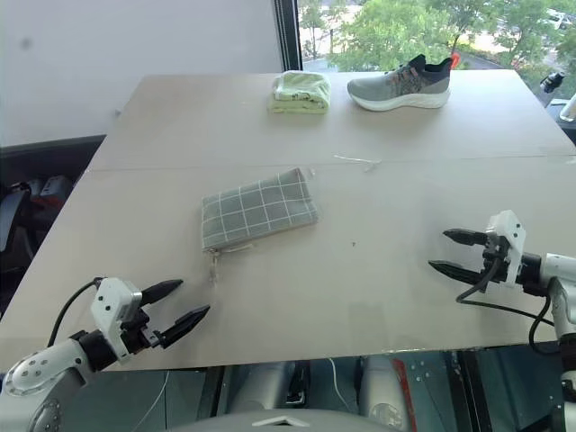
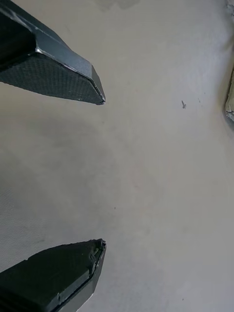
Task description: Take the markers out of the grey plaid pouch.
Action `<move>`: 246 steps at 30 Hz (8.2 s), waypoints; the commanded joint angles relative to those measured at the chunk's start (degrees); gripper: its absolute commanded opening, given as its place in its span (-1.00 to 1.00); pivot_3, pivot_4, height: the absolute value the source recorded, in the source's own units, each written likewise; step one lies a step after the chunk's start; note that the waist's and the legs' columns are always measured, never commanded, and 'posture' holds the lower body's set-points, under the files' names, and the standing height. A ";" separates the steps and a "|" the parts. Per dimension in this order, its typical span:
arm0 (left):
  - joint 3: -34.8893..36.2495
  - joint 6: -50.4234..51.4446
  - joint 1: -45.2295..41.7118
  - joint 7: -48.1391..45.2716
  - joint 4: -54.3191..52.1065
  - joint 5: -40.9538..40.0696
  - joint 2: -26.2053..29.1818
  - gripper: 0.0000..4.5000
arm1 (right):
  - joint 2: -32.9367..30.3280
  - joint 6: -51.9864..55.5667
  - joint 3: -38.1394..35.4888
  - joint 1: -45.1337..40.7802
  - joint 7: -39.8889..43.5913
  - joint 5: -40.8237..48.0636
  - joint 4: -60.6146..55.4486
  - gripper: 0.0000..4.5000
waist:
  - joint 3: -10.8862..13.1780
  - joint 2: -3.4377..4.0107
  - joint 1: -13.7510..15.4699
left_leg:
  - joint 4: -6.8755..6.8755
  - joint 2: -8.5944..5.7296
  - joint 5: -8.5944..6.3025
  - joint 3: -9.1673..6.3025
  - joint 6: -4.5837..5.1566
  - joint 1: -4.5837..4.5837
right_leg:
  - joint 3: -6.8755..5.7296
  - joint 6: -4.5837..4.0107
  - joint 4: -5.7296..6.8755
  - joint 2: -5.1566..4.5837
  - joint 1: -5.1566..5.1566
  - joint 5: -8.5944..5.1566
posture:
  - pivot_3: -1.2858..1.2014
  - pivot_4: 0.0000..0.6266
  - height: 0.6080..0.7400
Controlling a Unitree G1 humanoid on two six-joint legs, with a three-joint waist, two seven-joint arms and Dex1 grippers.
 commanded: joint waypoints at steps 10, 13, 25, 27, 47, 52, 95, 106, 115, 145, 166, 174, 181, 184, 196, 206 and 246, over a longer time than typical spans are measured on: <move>0.62 -22.01 -12.44 5.40 14.86 18.76 7.98 0.97 | -2.07 15.71 -3.88 7.32 -0.27 12.23 -22.77 1.00 | 0.01 -0.01 0.06 | 0.00 0.01 0.00 0.00 -0.01 -0.01 | -0.01 -0.01 0.06 -0.03 0.00 0.01 | 0.03 -0.52 1.00; -1.78 -36.58 -17.82 7.05 25.45 26.70 12.38 0.97 | -2.87 17.80 -4.87 7.53 -0.97 13.52 -24.68 1.00 | 0.01 -0.01 0.07 | 0.00 0.01 -0.14 0.00 -0.26 0.01 | -0.03 -0.02 0.05 -0.09 -0.02 0.01 | 0.03 -0.52 1.00; -24.35 -79.63 -49.01 33.29 60.33 66.42 16.47 0.97 | -2.84 20.14 -4.91 7.78 -3.85 14.85 -30.40 1.00 | -0.04 0.03 0.33 | -0.21 -0.10 -0.14 0.10 -0.32 -0.01 | -0.12 0.19 -0.03 -0.32 -0.04 0.21 | 0.03 -0.52 1.00; -28.53 -80.98 -53.20 40.10 64.26 73.17 16.60 0.97 | -2.68 20.26 -4.76 7.71 -4.47 15.10 -31.42 1.00 | -0.08 0.09 0.31 | -0.22 -0.11 -0.15 0.13 -0.29 0.04 | -0.11 0.20 0.00 -0.32 -0.01 0.21 | 0.03 -0.52 1.00; -42.61 -77.27 -66.91 54.80 67.23 74.81 8.93 -0.99 | 12.47 34.61 18.61 -1.96 -32.19 6.83 -45.75 1.00 | -0.57 0.73 2.51 | 0.43 -0.02 0.04 0.03 0.01 -0.06 | -0.96 0.26 0.39 -0.22 0.34 0.17 | 0.03 -0.52 1.00; -42.20 -72.55 -65.30 50.87 60.21 72.07 5.91 -0.99 | 18.65 40.59 25.81 -9.36 -36.30 4.15 -40.80 1.00 | -0.60 0.68 2.08 | 0.58 -0.11 0.17 0.12 -0.15 -0.34 | -0.99 0.27 0.28 -0.23 0.32 0.19 | 0.03 -0.52 1.00; -38.39 -54.13 -55.04 39.61 39.16 59.03 -5.51 -1.00 | 47.36 63.81 -31.79 -25.35 -89.42 5.45 -32.66 -0.99 | -0.63 0.66 -0.56 | 0.48 -0.13 0.27 -0.18 -0.31 -0.72 | -1.32 0.31 0.36 0.00 -0.01 0.18 | 0.03 -0.52 1.00; -37.98 -52.90 -54.33 37.06 37.36 56.61 -6.38 -1.00 | 39.13 49.00 -27.61 -22.73 -90.62 2.56 -28.13 -0.99 | -0.61 0.68 -2.09 | 0.36 -0.02 0.37 0.01 -0.47 -0.65 | -1.07 0.31 0.48 0.13 -0.13 0.17 | 0.03 -0.52 1.00; -37.94 -48.34 -54.30 32.07 36.13 49.79 -9.79 -1.00 | 14.68 63.98 1.07 -7.22 -57.57 14.15 -44.34 -0.01 | -0.60 0.67 -1.54 | 0.41 0.01 0.26 0.02 -0.28 -0.72 | -1.00 0.33 0.34 0.05 -0.13 0.17 | 0.03 -0.52 1.00; -37.63 -46.40 -51.67 26.51 32.22 45.90 -11.16 -1.00 | 14.21 55.18 -1.40 -13.01 -54.48 21.39 -40.41 -0.98 | -0.47 0.33 -0.05 | 0.59 0.01 0.24 -0.07 -0.24 -0.72 | -1.06 0.33 0.37 0.05 -0.04 0.17 | 0.03 -0.52 1.00; -37.77 -45.89 -51.61 25.62 31.88 45.70 -11.68 -1.00 | 12.51 56.62 -2.16 -9.70 -51.08 25.30 -43.05 -0.98 | -0.47 0.32 -0.04 | 0.59 0.01 0.24 -0.08 -0.24 -0.71 | -1.07 0.33 0.38 0.05 -0.04 0.17 | 0.03 -0.52 1.00; -38.09 -45.76 -52.36 25.74 31.20 46.17 -12.33 -1.00 | 12.26 55.01 0.99 -10.69 -52.01 20.46 -39.78 -0.98 | -0.47 0.32 -0.03 | 0.59 0.01 0.24 -0.07 -0.24 -0.71 | -1.07 0.33 0.38 0.06 -0.04 0.17 | 0.03 -0.52 1.00; -38.52 -42.94 -51.75 22.24 27.10 41.63 -14.36 -1.00 | 13.55 52.31 2.10 -13.46 -53.91 15.63 -36.42 -0.98 | -0.47 0.32 0.00 | 0.60 0.00 0.24 -0.06 -0.24 -0.71 | -1.07 0.34 0.37 0.06 -0.04 0.17 | 0.03 -0.52 1.00; -38.67 -37.61 -51.78 18.02 23.92 36.53 -16.10 -1.00 | 9.83 47.16 7.74 -14.14 -50.73 8.98 -35.71 -0.98 | -0.47 0.33 -0.02 | 0.60 0.01 0.25 -0.06 -0.25 -0.72 | -1.06 0.34 0.36 0.06 -0.04 0.17 | 0.03 -0.52 1.00; -38.99 -14.80 -49.74 4.12 15.49 19.16 -19.78 -1.00 | -8.16 27.93 28.07 -19.29 -30.90 -13.82 -37.60 0.95 | -0.46 0.30 -0.12 | 0.65 0.03 0.25 -0.08 -0.26 -0.68 | -1.01 0.36 0.35 0.14 -0.04 0.15 | 0.03 -0.52 1.00; -39.33 -12.06 -51.45 1.74 16.23 18.04 -21.07 -1.00 | -2.33 11.27 37.50 -21.91 -28.13 -29.19 -23.03 0.95 | -0.44 0.28 -0.08 | 0.71 -0.03 0.26 -0.03 -0.26 -0.69 | -0.98 0.36 0.31 0.14 -0.01 0.15 | 0.03 -0.52 1.00; -44.42 -24.10 -53.45 5.25 20.89 34.55 -17.84 -1.00 | 6.86 43.21 20.34 -23.27 -29.04 -22.99 -37.90 -0.85 | -0.45 0.27 0.00 | 0.71 0.01 0.30 -0.12 -0.34 -0.71 | -1.03 0.34 0.35 0.16 0.00 0.16 | 0.03 -0.52 1.00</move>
